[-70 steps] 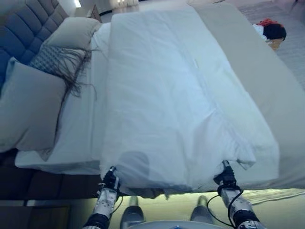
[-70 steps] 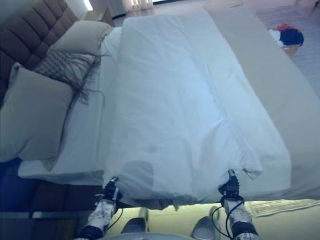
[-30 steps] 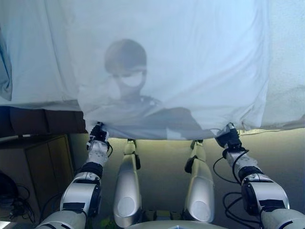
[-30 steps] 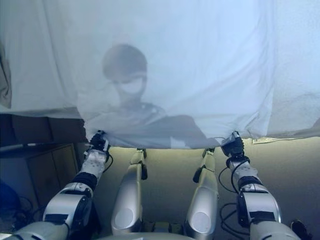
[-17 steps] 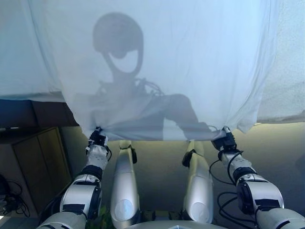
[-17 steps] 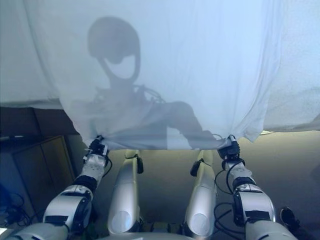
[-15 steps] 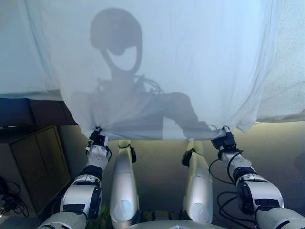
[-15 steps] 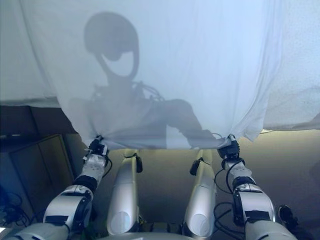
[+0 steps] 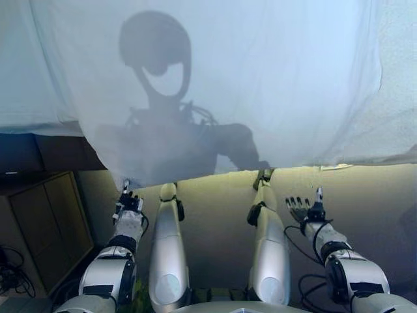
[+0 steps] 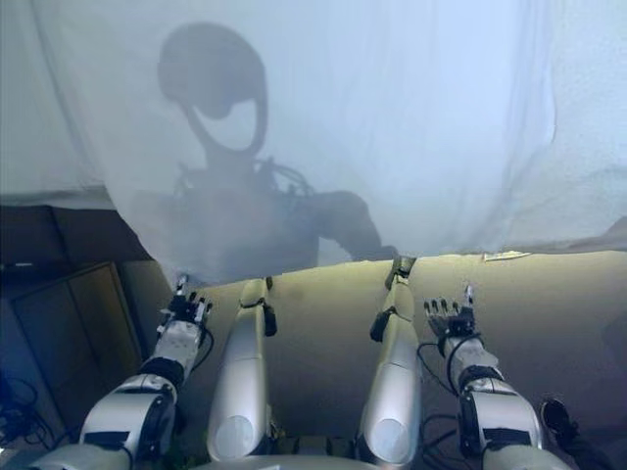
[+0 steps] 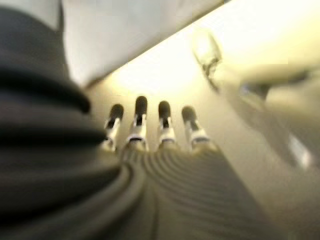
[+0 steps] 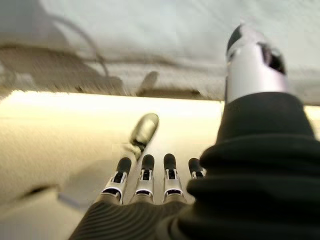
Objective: Make the bed neatly
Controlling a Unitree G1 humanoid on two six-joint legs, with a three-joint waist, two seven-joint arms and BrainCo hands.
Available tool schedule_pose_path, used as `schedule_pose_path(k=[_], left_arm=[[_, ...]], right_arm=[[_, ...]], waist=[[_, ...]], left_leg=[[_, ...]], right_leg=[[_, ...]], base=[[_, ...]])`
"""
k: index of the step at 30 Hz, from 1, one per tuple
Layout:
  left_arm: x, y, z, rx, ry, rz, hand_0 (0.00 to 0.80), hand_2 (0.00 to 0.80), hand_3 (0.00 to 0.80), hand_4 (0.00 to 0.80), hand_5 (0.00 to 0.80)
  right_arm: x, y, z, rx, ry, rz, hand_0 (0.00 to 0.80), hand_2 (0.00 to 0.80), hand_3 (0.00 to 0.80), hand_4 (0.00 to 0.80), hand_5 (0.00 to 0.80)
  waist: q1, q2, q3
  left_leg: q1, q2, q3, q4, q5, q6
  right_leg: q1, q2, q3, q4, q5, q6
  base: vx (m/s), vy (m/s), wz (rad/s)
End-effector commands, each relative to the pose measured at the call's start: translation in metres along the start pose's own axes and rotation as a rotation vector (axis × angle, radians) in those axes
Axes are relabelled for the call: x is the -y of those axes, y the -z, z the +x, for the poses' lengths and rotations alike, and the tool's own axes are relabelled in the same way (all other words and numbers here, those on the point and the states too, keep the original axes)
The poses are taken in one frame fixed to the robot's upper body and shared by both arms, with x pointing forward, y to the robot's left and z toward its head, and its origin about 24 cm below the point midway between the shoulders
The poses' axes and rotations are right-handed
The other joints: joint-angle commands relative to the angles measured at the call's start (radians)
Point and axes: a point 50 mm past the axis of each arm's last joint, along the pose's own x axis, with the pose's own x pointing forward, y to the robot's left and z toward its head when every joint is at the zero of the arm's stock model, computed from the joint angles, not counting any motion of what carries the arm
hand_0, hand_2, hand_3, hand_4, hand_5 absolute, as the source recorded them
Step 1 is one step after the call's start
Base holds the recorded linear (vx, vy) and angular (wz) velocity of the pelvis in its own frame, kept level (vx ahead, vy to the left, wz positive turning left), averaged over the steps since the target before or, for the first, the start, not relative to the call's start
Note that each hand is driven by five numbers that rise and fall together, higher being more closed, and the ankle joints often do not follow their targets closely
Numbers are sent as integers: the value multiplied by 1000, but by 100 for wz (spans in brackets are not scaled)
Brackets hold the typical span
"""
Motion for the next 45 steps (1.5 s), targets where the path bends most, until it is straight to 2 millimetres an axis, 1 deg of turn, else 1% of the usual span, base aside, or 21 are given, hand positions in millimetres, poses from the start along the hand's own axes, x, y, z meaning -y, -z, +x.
schedule_pose_path(k=[1,3,5,7,10,11,12,15,18,20,22,25,29,30,34,35,36,38,40,43,45], left_arm=[[-54,-19,-1,51,-181,-19,0,0,0,0,0],[-67,-23,-3,64,-206,-85,0,0,0,0,0],[-75,-28,-5,103,-164,-179,0,0,0,0,0],[-65,-34,-5,138,-42,-255,0,0,0,0,0],[-20,-33,-10,160,325,-358,0,0,0,0,0],[-1,-28,-16,148,474,-388,0,0,0,0,0],[10,-22,-21,139,581,-395,0,0,0,0,0],[43,-5,-39,72,818,-383,0,0,0,0,0],[66,3,-52,0,1025,-399,0,0,0,0,0],[72,12,-60,-53,1166,-425,0,0,0,0,0],[76,20,-67,-86,1245,-439,0,0,0,0,0],[84,25,-70,-121,1280,-432,0,0,0,0,0],[102,25,-66,-161,1257,-356,0,0,0,0,0],[104,25,-65,-167,1254,-347,0,0,0,0,0],[98,28,-60,-188,1240,-294,0,0,0,0,0],[97,24,-58,-192,1239,-268,0,0,0,0,0],[100,21,-58,-192,1246,-253,0,0,0,0,0],[106,12,-57,-184,1275,-250,0,0,0,0,0],[115,6,-59,-175,1312,-236,0,0,0,0,0],[127,10,-61,-168,1322,-151,0,0,0,0,0],[137,1,-54,-129,1229,-77,0,0,0,0,0]], right_arm=[[31,-25,-13,67,-18,99,0,0,0,0,0],[25,-26,-13,72,-81,105,0,0,0,0,0],[22,-23,-14,88,-161,106,0,0,0,0,0],[17,-23,-16,111,-236,62,0,0,0,0,0],[-7,-25,-19,179,-443,-33,0,0,0,0,0],[-22,-19,-20,185,-518,-69,0,0,0,0,0],[-31,-14,-21,187,-568,-94,0,0,0,0,0],[-63,5,-26,167,-684,-171,0,0,0,0,0],[-78,13,-28,120,-761,-277,0,0,0,0,0],[-81,17,-29,101,-810,-328,0,0,0,0,0],[-84,23,-31,87,-852,-341,0,0,0,0,0],[-94,32,-33,64,-917,-365,0,0,0,0,0],[-129,37,-34,13,-993,-407,0,0,0,0,0],[-133,37,-34,15,-992,-423,0,0,0,0,0],[-147,24,-33,39,-1015,-427,0,0,0,0,0],[-155,19,-35,51,-1038,-421,0,0,0,0,0],[-164,15,-36,60,-1061,-411,0,0,0,0,0],[-184,5,-43,75,-1139,-402,0,0,0,0,0],[-202,3,-48,79,-1186,-418,0,0,0,0,0],[-214,3,-50,79,-1189,-433,0,0,0,0,0],[-219,-3,-47,79,-1145,-429,0,0,0,0,0]], waist=[[11,33,13],[14,34,13],[19,27,13],[21,19,13],[24,18,13],[25,21,13],[26,23,13],[26,22,13],[20,14,13],[21,11,13],[23,5,13],[23,-7,13],[18,-13,13],[17,-12,13],[30,2,13],[33,6,13],[34,10,13],[30,26,13],[25,41,13],[21,54,13],[18,62,13]], left_leg=[[-25,-26,-17,-80,125,63],[10,-27,-9,-86,112,60],[43,-24,-9,-89,107,61],[69,-22,-6,-95,103,61],[105,-20,-1,-102,96,61],[116,-21,1,-105,94,61],[122,-22,1,-107,94,62],[132,-23,0,-112,95,65],[143,-18,9,-121,98,68],[150,-18,13,-129,99,70],[153,-16,13,-135,100,71],[143,-12,10,-134,102,71],[100,-10,15,-141,115,72],[89,-12,14,-145,124,75],[42,-32,0,-128,124,78],[37,-31,-6,-124,109,71],[8,-33,-8,-115,121,72],[-40,-34,-16,-97,123,69],[-88,-37,-20,-75,122,68],[-157,-44,-25,-37,119,70],[-205,-47,-31,-10,117,72]], right_leg=[[36,-60,28,93,-54,82],[68,-59,20,94,-67,82],[100,-60,13,97,-71,79],[125,-60,9,94,-72,76],[162,-61,2,86,-73,73],[175,-61,0,81,-72,71],[183,-61,-2,76,-69,70],[195,-57,-1,70,-60,64],[204,-45,0,64,-62,62],[211,-42,-1,55,-58,59],[213,-41,-2,50,-52,57],[202,-40,-3,56,-47,56],[158,-38,-6,55,-43,65],[147,-37,-5,50,-35,64],[101,-53,-10,59,-16,64],[96,-58,-8,61,-27,74],[68,-63,-11,66,-15,71],[13,-67,0,86,-24,72],[-44,-66,16,115,-37,70],[-121,-64,38,158,-54,65],[-173,-61,52,194,-66,59]], base=[[0,0,0],[63,-52,0],[72,-95,-1],[50,-81,0],[16,-65,0],[4,-62,5],[-7,-64,6],[-20,-64,2],[-10,-29,0],[-3,-33,3],[-7,-51,1],[-7,-32,0],[-25,16,-2],[-55,63,-4],[11,-8,4],[-8,-43,8],[-28,4,3],[-88,109,0],[-63,161,5],[-46,117,3],[-40,87,2]])
